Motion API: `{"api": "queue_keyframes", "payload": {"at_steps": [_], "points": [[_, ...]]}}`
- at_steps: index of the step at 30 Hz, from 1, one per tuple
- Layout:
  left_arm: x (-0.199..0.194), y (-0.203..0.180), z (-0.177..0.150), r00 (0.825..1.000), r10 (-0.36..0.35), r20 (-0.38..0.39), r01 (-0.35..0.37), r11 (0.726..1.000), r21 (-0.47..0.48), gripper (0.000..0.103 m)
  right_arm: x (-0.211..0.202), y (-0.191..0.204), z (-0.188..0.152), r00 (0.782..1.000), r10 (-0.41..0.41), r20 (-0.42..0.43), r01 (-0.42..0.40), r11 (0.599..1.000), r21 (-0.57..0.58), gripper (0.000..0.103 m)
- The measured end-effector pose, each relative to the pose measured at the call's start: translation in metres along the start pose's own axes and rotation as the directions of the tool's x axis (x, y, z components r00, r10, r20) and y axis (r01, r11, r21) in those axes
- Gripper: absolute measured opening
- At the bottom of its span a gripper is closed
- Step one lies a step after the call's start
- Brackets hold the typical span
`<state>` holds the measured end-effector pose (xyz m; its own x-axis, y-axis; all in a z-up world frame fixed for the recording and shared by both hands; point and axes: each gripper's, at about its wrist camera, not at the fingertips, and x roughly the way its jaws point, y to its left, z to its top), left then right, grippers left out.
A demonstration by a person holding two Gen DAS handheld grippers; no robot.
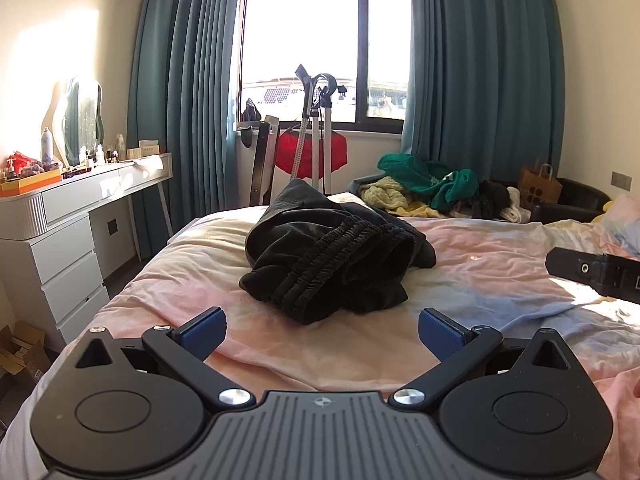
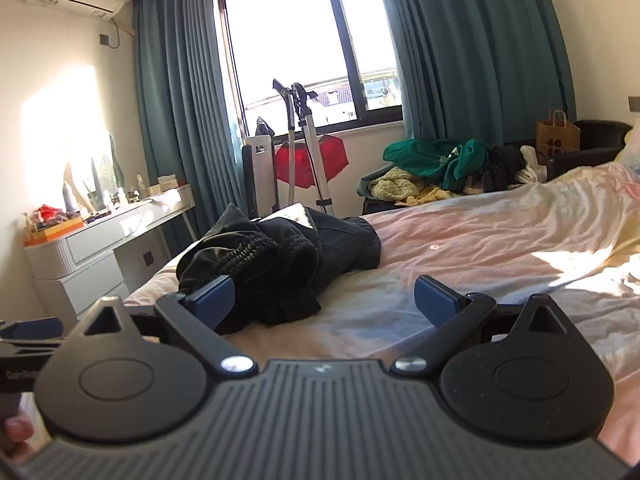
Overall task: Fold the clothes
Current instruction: 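Move both tools toward the black sweatpants on the bed, then grasp the ribbed waistband with the left tool and lift it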
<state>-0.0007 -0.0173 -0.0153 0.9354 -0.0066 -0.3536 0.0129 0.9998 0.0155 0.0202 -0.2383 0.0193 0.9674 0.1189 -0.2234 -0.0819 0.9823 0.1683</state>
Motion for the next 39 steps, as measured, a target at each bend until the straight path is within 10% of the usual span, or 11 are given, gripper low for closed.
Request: {"api": "queue_keyframes", "payload": {"at_steps": [20, 39], "points": [[0.107, -0.017, -0.027, 0.988, 0.065, -0.142, -0.053, 0.995, 0.085, 0.103, 0.044, -0.042, 0.005, 0.996, -0.082, 0.042, 0.072, 0.975, 0.208, 0.098], [0.295, -0.048, 0.037, 0.976, 0.216, 0.019, -0.217, 0.972, 0.088, 0.092, 0.085, -0.082, -0.018, 0.998, -0.019, -0.054, 0.037, 0.937, 0.347, 0.098]]}}
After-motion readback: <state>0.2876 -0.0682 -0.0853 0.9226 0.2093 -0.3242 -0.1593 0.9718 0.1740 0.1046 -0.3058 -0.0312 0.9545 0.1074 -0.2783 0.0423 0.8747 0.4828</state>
